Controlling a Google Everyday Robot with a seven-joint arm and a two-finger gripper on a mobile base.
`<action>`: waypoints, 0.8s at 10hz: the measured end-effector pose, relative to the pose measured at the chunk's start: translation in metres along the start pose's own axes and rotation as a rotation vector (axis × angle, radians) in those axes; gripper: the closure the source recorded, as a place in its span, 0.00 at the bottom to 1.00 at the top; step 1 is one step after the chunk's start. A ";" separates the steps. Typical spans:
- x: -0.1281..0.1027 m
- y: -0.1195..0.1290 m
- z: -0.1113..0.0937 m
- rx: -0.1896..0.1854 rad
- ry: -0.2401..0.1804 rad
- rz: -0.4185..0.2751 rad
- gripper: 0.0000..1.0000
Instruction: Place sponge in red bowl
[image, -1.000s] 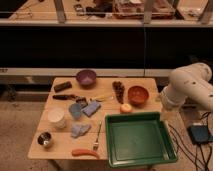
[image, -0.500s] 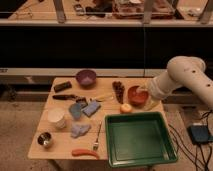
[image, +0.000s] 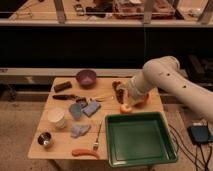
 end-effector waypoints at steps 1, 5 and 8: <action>0.000 0.000 0.000 0.001 0.001 -0.001 0.35; 0.002 -0.001 -0.001 -0.002 0.033 -0.028 0.35; 0.015 -0.033 0.010 -0.007 0.128 -0.141 0.35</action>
